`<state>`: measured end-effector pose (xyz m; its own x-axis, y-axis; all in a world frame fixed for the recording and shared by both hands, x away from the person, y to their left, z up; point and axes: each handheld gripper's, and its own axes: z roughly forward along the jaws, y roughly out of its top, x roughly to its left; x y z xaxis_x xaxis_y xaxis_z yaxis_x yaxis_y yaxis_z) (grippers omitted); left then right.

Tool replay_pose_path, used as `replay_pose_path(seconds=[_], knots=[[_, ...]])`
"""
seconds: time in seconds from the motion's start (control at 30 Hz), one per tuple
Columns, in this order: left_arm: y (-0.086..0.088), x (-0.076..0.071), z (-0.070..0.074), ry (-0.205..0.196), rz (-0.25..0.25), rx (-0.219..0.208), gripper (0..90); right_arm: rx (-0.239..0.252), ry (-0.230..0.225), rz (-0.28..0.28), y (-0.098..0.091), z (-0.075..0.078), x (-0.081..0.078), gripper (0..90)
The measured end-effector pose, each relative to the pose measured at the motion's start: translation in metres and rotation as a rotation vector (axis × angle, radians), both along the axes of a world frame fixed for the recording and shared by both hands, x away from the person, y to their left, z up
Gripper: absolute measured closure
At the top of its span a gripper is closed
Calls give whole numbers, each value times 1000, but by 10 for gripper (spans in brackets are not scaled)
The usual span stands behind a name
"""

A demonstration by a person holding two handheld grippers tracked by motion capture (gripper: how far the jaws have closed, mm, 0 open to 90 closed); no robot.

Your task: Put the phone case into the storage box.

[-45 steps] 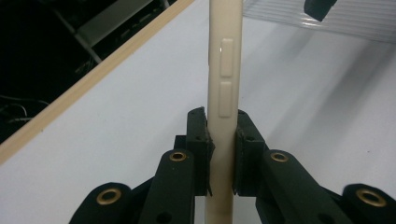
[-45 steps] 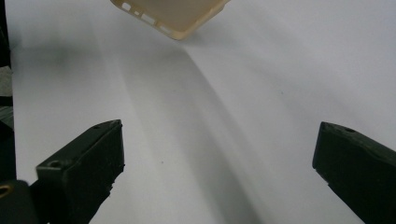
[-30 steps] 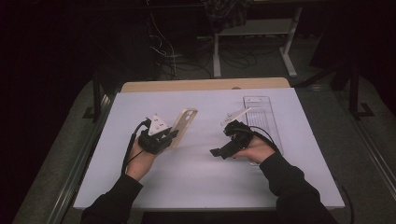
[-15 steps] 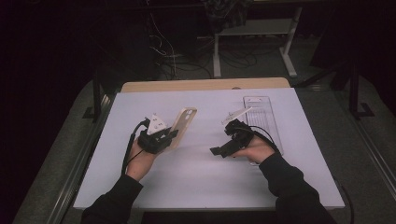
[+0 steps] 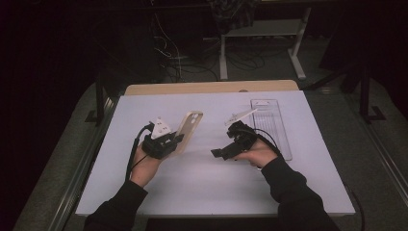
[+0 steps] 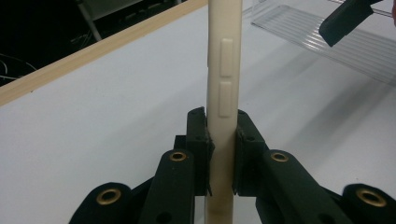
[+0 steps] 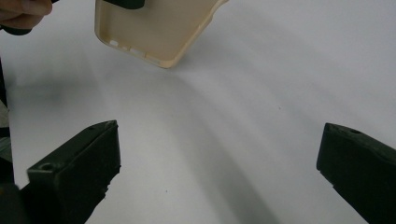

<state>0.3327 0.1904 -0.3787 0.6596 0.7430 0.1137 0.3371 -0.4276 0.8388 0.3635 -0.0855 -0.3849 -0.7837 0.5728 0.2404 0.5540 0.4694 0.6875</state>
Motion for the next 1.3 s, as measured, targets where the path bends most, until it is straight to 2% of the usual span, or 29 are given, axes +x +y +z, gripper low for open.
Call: replay_pose_path(seconds=[0.03, 0.07, 0.2, 0.23, 0.33, 0.37, 0.5, 0.53, 0.77, 0.8, 0.87, 1.03, 1.1, 1.17, 1.23, 1.27, 1.3], knots=[[0, 0, 0, -2, 6, -12, 797, -2, -10, 8, 1, -1, 1, 0], [1, 1, 0, -2, 1, 1, 797, 2, -3, 3, 3, 0, 1, 0], [4, 2, 0, 3, 10, -5, 797, 9, -2, 2, 8, 0, 4, 0], [5, 3, 0, -3, 4, 4, 797, 13, -8, 4, 11, -1, 5, 0], [5, 2, 0, 9, 14, -5, 797, 14, -5, 8, 17, -1, 9, 0], [5, 2, -1, 9, 17, -20, 797, 16, -9, 10, 19, -1, 10, 0], [4, 2, -1, 17, 19, -27, 797, 28, -4, 13, 28, 0, 15, 0], [5, 3, -1, 10, 12, -16, 797, 29, -5, 17, 30, 0, 16, 0], [7, 3, -1, 20, 19, -21, 797, 38, -6, 37, 45, -2, 22, 0], [7, 4, -1, 18, 17, -16, 797, 35, -22, 46, 45, -3, 24, 0], [7, 4, -1, 23, 18, -19, 797, 49, -8, 48, 47, -4, 25, 0], [7, 4, -1, 21, 17, -24, 797, 40, -18, 65, 50, -7, 26, 0], [7, 4, -1, 24, 18, -23, 797, 35, -12, 57, 50, -7, 26, 0], [7, 4, -1, 26, 19, -24, 797, 42, -34, 53, 48, -8, 27, 0], [7, 3, -2, 29, 18, -22, 797, 78, -23, 47, 48, -5, 26, 0], [6, 3, -2, 27, 22, -37, 797, 87, -26, 46, 48, -5, 25, 0], [7, 3, -2, 26, 16, -20, 796, 92, -29, 46, 48, -4, 25, 0]])
